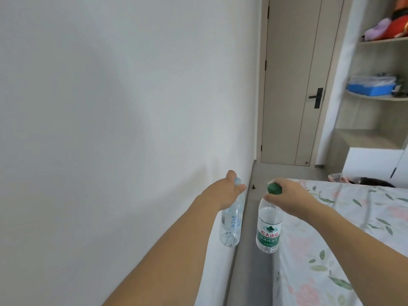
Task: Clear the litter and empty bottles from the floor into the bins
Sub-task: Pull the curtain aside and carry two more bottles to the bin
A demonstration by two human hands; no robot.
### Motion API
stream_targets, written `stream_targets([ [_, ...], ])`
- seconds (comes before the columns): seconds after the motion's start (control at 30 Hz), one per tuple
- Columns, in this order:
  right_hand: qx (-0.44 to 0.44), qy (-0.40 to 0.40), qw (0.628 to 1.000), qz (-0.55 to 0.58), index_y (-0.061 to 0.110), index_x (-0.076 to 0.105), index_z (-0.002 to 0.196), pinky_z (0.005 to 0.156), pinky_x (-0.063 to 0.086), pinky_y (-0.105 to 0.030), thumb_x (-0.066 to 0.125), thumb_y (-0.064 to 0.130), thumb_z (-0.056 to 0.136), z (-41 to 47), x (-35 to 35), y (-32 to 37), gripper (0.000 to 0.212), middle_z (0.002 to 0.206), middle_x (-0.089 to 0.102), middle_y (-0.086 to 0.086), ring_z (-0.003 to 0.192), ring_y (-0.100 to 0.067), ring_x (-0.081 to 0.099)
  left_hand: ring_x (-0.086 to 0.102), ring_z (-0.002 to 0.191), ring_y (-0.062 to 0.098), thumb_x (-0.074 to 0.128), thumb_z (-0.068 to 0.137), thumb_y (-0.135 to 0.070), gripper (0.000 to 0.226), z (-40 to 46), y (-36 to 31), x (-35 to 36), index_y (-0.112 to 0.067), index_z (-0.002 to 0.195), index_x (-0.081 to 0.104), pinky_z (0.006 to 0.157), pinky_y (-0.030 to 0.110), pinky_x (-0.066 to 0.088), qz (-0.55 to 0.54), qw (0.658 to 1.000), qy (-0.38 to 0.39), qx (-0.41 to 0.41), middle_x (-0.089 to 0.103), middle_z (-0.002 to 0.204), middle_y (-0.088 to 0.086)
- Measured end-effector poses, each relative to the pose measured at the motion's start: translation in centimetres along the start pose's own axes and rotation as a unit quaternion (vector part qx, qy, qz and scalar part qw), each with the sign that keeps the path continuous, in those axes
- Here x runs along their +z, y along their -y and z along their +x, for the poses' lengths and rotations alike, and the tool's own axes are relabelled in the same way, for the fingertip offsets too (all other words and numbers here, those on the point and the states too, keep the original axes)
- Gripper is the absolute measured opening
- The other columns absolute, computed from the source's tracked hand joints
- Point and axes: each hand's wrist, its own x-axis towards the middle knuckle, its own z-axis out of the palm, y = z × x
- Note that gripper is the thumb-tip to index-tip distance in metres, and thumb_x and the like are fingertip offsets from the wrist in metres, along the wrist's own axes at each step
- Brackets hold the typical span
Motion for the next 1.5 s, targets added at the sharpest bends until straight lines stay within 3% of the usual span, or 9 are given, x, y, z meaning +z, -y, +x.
stream_targets([
  [0.17, 0.013, -0.019, 1.0, -0.008, 0.017, 0.056, 0.091, 0.058, 0.044, -0.028, 0.066, 0.036, 0.081, 6.1, -2.0, -0.7, 0.023, 0.086, 0.06, -0.001, 0.071, -0.016, 0.054, 0.059, 0.092, 0.03, 0.037, 0.1, -0.051, 0.041, 7.7, -0.8, -0.5, -0.016, 0.12, 0.033, 0.076, 0.039, 0.045, 0.027, 0.999, 0.009, 0.015, 0.058, 0.106, 0.009],
  [0.57, 0.054, -0.063, 0.996, 0.017, 0.016, 0.056, 0.091, 0.058, 0.046, -0.028, 0.066, 0.035, 0.081, 26.1, -7.5, -8.2, 0.024, 0.086, 0.059, -0.002, 0.072, -0.017, 0.056, 0.055, 0.096, 0.024, 0.041, 0.098, -0.055, 0.05, 32.0, -4.7, -1.5, -0.014, 0.128, 0.04, 0.075, 0.035, 0.041, 0.107, 0.993, 0.015, 0.047, 0.057, 0.123, 0.007],
  [0.77, 0.045, -0.078, 0.996, 0.021, 0.015, 0.055, 0.09, 0.063, 0.051, -0.033, 0.066, 0.033, 0.082, 35.9, -11.0, -10.5, 0.022, 0.085, 0.058, -0.003, 0.072, -0.02, 0.056, 0.058, 0.099, 0.025, 0.043, 0.097, -0.056, 0.049, 42.8, -7.4, -3.3, -0.014, 0.122, 0.044, 0.083, 0.039, 0.049, 0.104, 0.992, -0.012, 0.066, 0.059, 0.115, 0.005],
  [0.97, 0.061, -0.074, 0.995, 0.015, 0.018, 0.055, 0.09, 0.058, 0.044, -0.027, 0.066, 0.033, 0.083, 42.8, -12.7, -12.4, 0.021, 0.084, 0.06, -0.002, 0.071, -0.017, 0.056, 0.059, 0.099, 0.025, 0.042, 0.096, -0.059, 0.051, 51.1, -7.8, -4.6, -0.012, 0.116, 0.047, 0.089, 0.043, 0.049, 0.086, 0.995, -0.003, 0.043, 0.059, 0.113, 0.005],
  [1.17, 0.07, -0.098, 0.993, 0.003, 0.018, 0.054, 0.087, 0.058, 0.044, -0.028, 0.067, 0.034, 0.082, 51.3, -14.5, -13.8, 0.021, 0.083, 0.06, -0.002, 0.071, -0.017, 0.055, 0.052, 0.097, 0.022, 0.041, 0.098, -0.055, 0.052, 61.2, -8.5, -5.9, -0.012, 0.127, 0.043, 0.077, 0.035, 0.04, 0.134, 0.988, 0.012, 0.079, 0.055, 0.116, 0.0],
  [1.3, 0.074, -0.121, 0.99, -0.015, 0.017, 0.058, 0.094, 0.07, 0.051, -0.034, 0.067, 0.034, 0.082, 58.9, -16.4, -14.2, 0.023, 0.088, 0.062, -0.003, 0.079, -0.02, 0.06, 0.052, 0.097, 0.023, 0.041, 0.099, -0.053, 0.052, 69.8, -9.4, -6.8, -0.011, 0.128, 0.043, 0.076, 0.033, 0.038, 0.159, 0.981, 0.022, 0.108, 0.058, 0.122, 0.007],
  [1.5, 0.076, -0.158, 0.984, -0.016, 0.015, 0.057, 0.093, 0.06, 0.045, -0.027, 0.066, 0.033, 0.083, 70.5, -19.8, -13.8, 0.023, 0.088, 0.061, -0.004, 0.074, -0.018, 0.057, 0.057, 0.105, 0.027, 0.042, 0.098, -0.051, 0.053, 83.5, -11.6, -8.1, -0.01, 0.133, 0.043, 0.078, 0.034, 0.041, 0.199, 0.971, 0.042, 0.121, 0.059, 0.122, 0.008],
])
